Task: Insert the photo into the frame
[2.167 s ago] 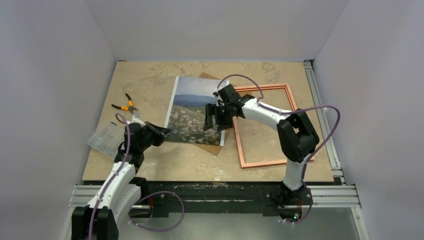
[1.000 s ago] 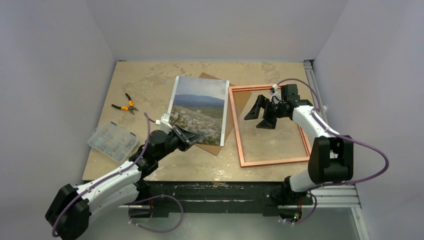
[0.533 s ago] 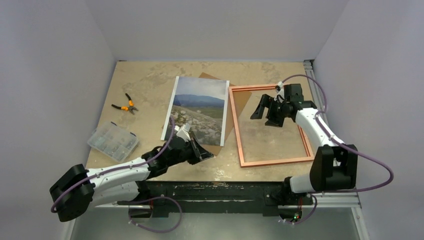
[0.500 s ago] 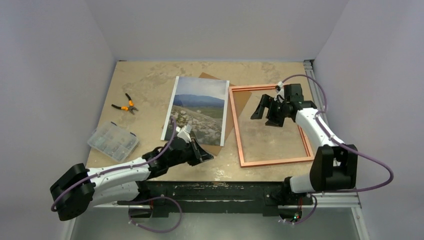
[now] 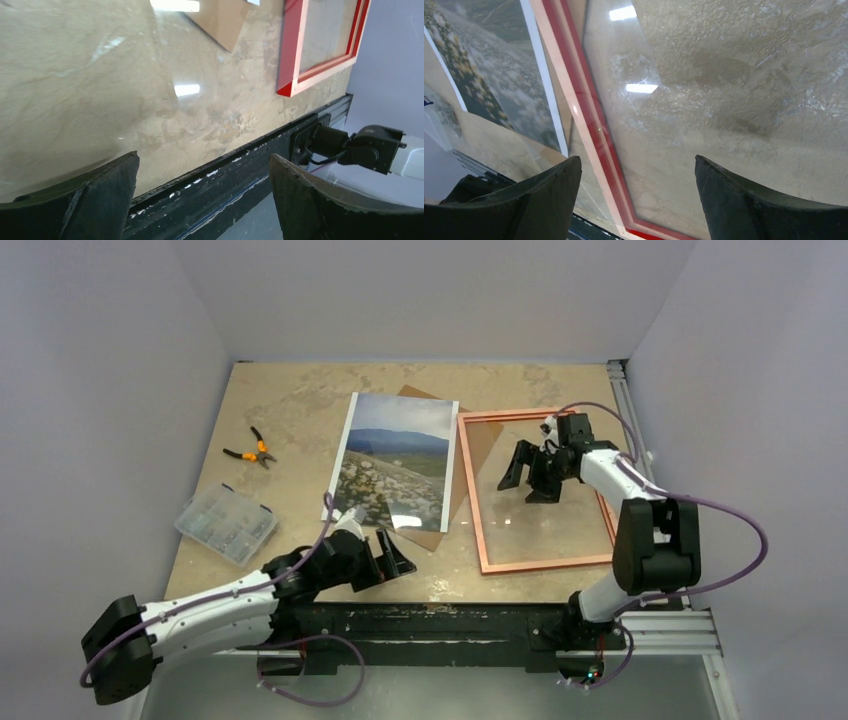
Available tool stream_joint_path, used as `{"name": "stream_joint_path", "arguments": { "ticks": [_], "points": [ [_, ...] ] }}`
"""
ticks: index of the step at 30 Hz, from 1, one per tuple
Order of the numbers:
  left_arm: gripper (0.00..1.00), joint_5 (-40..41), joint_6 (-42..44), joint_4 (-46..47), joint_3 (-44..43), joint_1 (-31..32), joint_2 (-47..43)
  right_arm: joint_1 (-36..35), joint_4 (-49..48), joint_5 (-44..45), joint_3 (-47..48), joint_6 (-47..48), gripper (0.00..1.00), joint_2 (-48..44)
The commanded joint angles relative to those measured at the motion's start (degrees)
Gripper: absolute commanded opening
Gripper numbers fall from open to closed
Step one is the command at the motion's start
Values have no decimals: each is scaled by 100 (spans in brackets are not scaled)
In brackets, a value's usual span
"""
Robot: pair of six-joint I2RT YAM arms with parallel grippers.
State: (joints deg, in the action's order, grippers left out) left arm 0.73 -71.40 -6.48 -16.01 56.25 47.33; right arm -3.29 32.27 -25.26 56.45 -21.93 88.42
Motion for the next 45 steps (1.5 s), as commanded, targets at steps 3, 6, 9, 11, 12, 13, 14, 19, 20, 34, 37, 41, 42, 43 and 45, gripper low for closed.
{"name": "stream_joint_path", "arguments": {
  "ticks": [3,6,9,11,12,13,14,19,20,34,37,41,42,43,45],
  "points": [
    [94,345,-116,-1157,-38,-720,-1015,23,-166,-4,441,106,82,343],
    [87,-152,83,-851,68,-1395,-1140,27,-152,325,662,57,82,477],
    [79,-596,347,-597,-100,-1798,-711,27,-258,394,795,49,82,704],
    [72,-902,448,-370,-272,-1960,-167,22,-357,155,813,42,81,916],
    [70,-1016,481,-266,-365,-1981,140,21,-469,-20,770,32,81,1008],
    [69,-1119,531,-157,-462,-1999,416,26,-587,-247,711,-6,81,1077],
    [66,-1178,573,-111,-552,-2003,695,22,-694,-445,664,-24,80,1148],
    [60,-1346,607,461,-591,-2060,1464,30,-1236,-1474,495,-104,79,1506],
    [59,-1353,613,510,-593,-2071,1546,22,-1396,-1692,461,-146,78,1568],
    [49,-1409,778,675,-587,-2208,1709,19,-1654,-2576,14,-433,12,1117],
    [49,-1295,874,297,-664,-2217,1629,14,-1352,-2436,-392,-274,5,697],
    [49,-1075,1044,-224,-768,-2221,1490,19,-1063,-2216,-988,-211,1,45],
    [49,-1029,1081,-322,-796,-2225,1468,13,-1027,-2164,-1125,-218,1,-108],
    [49,-1001,1110,-410,-819,-2230,1442,16,-925,-2030,-1222,-200,2,-260],
    [49,-929,1180,-548,-845,-2228,1425,17,-741,-1726,-1291,-166,21,-510]
  ]
}}
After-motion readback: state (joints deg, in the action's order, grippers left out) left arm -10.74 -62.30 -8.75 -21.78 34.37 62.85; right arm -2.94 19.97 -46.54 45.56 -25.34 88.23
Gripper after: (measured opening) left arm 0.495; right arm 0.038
